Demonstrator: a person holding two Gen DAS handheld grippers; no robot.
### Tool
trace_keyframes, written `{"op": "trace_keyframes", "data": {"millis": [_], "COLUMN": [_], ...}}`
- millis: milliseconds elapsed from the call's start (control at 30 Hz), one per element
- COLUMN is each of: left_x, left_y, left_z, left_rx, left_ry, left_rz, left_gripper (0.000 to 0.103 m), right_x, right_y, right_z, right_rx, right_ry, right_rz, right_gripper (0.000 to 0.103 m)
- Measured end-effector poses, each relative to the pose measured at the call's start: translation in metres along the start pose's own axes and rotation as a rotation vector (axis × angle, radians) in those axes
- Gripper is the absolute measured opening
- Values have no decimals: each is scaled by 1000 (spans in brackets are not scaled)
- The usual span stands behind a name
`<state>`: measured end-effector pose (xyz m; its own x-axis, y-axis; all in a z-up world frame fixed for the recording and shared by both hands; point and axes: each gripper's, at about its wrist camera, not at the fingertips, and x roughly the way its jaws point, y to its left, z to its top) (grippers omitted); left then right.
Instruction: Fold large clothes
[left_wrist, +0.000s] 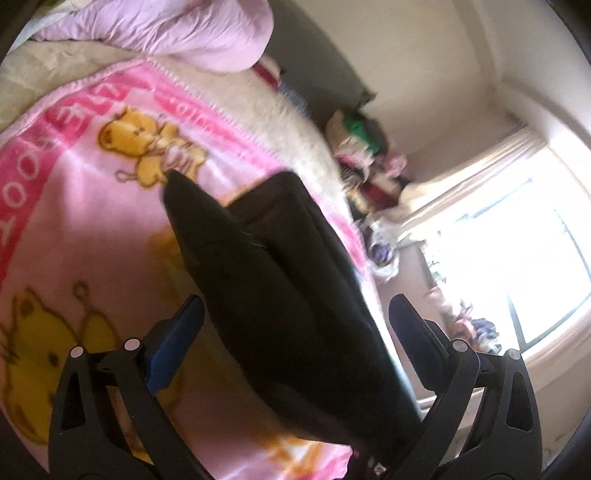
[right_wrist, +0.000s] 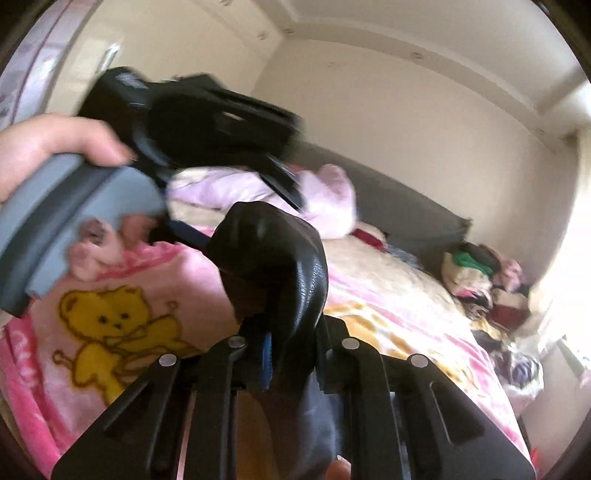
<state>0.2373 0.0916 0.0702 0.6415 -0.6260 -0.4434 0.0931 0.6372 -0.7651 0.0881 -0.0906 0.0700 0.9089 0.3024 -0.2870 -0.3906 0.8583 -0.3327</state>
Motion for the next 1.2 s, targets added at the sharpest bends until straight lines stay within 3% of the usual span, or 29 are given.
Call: {"op": "trace_keyframes", "data": {"millis": [67, 167, 300, 500, 600, 667, 800, 833, 867, 900, 1067, 1200], "left_x": [-6, -2, 26, 82, 111, 125, 149, 150, 150, 151, 147, 145], "left_y": [-7, -13, -15, -18, -16, -15, -6, -3, -1, 0, -6, -9], "left_z": [-4, -11, -31, -77, -101, -116, -139, -141, -142, -141, -139, -142], "left_rx": [-1, 23, 60, 88, 90, 82, 68, 58, 45, 42, 70, 73], "left_ry": [-29, -22, 51, 179, 248, 281, 327, 319, 312, 310, 306, 309], "left_rz": [-9, 39, 94, 99, 100, 104, 134, 127, 118, 118, 141, 150], "left_gripper": [93, 93, 93, 93, 93, 93, 93, 94, 94, 94, 94, 94], "right_x": [-10, -28, -42, -48, -38, -30, -28, -29, -29, -36, -54, -10], "right_y": [-18, -53, -93, -152, -179, -197, -226, -234, -238, -247, -302, -328], "right_z": [-6, -22, -45, -102, -139, -169, -207, -210, -211, -210, -173, -149], "right_rx": [44, 123, 218, 398, 545, 707, 978, 1032, 1065, 1102, 1103, 1040], "right_ry": [-4, -9, 25, 144, 240, 309, 348, 365, 378, 363, 255, 347], "right_rz": [-39, -85, -122, -154, -96, -10, 184, 233, 261, 284, 264, 293], "right_gripper": [15, 15, 15, 16, 16, 19, 23, 27, 52, 85, 94, 95]}}
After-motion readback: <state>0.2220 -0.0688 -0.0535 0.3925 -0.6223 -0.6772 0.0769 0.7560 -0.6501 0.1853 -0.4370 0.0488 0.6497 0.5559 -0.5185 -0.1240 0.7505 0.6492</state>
